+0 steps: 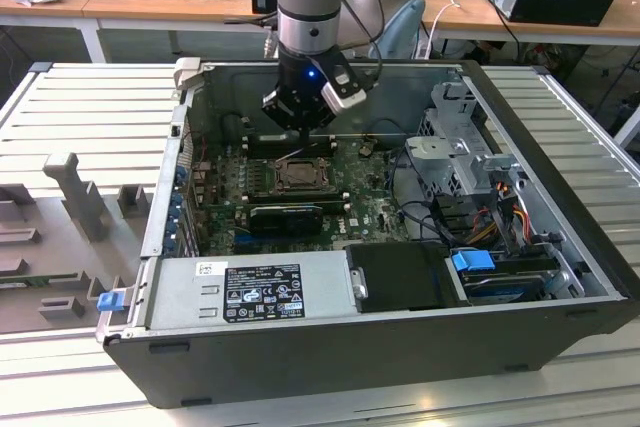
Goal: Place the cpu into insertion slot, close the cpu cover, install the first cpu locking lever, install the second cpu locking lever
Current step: 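Install the first cpu locking lever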
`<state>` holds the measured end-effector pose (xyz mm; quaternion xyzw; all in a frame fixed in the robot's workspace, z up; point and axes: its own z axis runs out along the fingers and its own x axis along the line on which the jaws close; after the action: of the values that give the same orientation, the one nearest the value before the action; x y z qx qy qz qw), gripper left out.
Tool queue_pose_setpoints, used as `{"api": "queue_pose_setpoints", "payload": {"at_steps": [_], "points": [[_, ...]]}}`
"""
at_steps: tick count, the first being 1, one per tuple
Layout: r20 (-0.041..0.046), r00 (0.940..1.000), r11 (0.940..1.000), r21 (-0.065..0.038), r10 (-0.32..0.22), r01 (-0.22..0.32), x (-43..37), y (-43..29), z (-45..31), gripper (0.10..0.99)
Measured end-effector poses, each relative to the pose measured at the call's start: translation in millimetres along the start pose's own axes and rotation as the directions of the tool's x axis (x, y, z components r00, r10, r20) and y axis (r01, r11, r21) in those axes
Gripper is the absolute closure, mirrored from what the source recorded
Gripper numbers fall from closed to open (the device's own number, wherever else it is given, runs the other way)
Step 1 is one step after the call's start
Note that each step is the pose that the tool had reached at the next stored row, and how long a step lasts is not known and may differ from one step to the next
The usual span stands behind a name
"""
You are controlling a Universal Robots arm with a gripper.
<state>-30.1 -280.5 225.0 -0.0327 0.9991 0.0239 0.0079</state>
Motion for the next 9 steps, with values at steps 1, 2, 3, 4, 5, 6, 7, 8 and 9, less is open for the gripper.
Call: {"api": "queue_pose_setpoints", "payload": {"at_steps": [1,2,3,4,5,6,7,8,9], "points": [[0.0000,1.0000,1.0000,0.000,0.000,0.000,-1.0,-0.1,1.2,0.980],[-0.0001,1.0000,1.0000,0.000,0.000,0.000,-2.0,-0.1,2.0,0.980],[0.0000,1.0000,1.0000,0.000,-0.001,0.001,-2.9,0.0,2.7,0.980],[0.0000,1.0000,1.0000,0.000,-0.001,0.001,-3.6,0.3,3.3,0.980],[-0.0001,1.0000,1.0000,0.000,-0.001,0.001,-4.8,0.6,4.2,0.980],[-0.0001,1.0000,1.0000,0.000,-0.002,0.002,-5.4,0.7,4.7,0.980],[-0.0001,1.0000,1.0000,0.000,-0.002,0.002,-6.0,0.9,5.1,0.980],[-0.0001,1.0000,1.0000,0.000,-0.003,0.003,-6.5,1.0,5.5,0.980],[-0.0001,1.0000,1.0000,0.000,-0.003,0.003,-7.1,1.0,5.9,0.980]]}}
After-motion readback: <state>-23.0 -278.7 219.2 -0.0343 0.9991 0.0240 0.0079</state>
